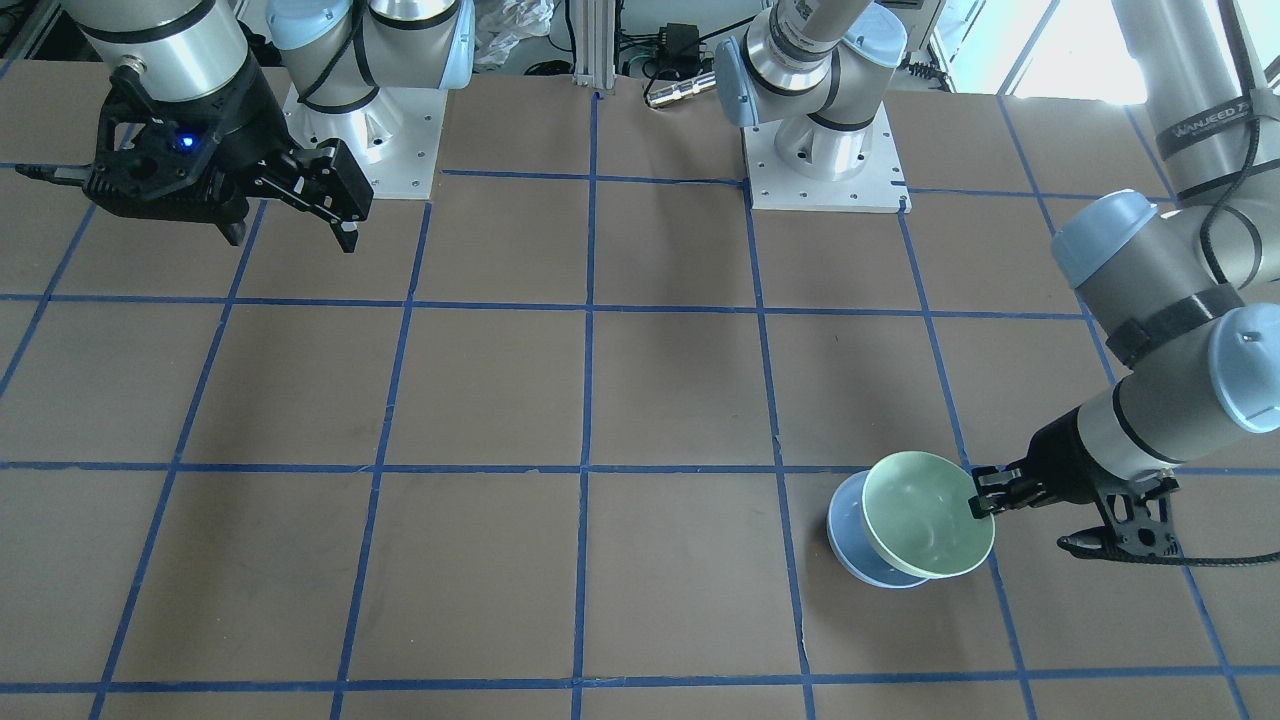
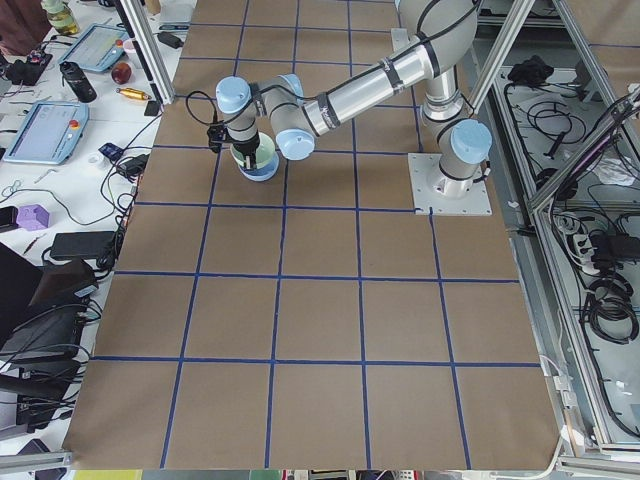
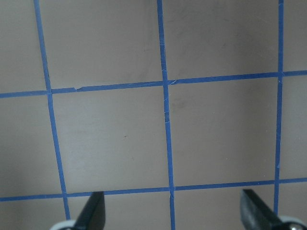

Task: Stack green bowl on blue bowl
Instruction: 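Lower the green bowl into the blue bowl with the left gripper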

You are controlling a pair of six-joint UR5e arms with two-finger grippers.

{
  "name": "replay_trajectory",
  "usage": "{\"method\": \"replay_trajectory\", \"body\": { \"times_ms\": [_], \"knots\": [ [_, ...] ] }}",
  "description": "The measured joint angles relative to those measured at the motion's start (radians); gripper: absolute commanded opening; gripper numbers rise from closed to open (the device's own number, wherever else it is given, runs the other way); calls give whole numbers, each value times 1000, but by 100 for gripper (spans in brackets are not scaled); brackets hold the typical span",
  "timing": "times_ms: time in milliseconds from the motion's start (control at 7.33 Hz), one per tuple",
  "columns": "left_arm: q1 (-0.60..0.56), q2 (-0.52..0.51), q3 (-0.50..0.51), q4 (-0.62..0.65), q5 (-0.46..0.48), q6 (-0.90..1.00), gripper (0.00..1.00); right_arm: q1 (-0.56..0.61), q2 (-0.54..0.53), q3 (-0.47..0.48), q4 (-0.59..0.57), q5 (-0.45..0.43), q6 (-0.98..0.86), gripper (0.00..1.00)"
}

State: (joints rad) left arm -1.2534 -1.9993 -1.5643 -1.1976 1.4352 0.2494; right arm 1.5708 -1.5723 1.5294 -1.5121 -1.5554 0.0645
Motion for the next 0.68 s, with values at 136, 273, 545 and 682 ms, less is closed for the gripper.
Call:
{"method": "replay_trajectory", "body": {
  "times_ms": [136,273,545,682],
  "knots": [
    [-9,-6,-5,1,0,-5,4,0,0,0,1,0,0,100],
    [-14,-10,-12,1,0,-5,4,0,0,0,1,0,0,100],
    [-16,-16,-30,0,7,-2,9,0,0,0,1,0,0,100],
    [-17,-18,-36,1,10,-1,44,0,0,0,0,0,0,100]
  ]
}}
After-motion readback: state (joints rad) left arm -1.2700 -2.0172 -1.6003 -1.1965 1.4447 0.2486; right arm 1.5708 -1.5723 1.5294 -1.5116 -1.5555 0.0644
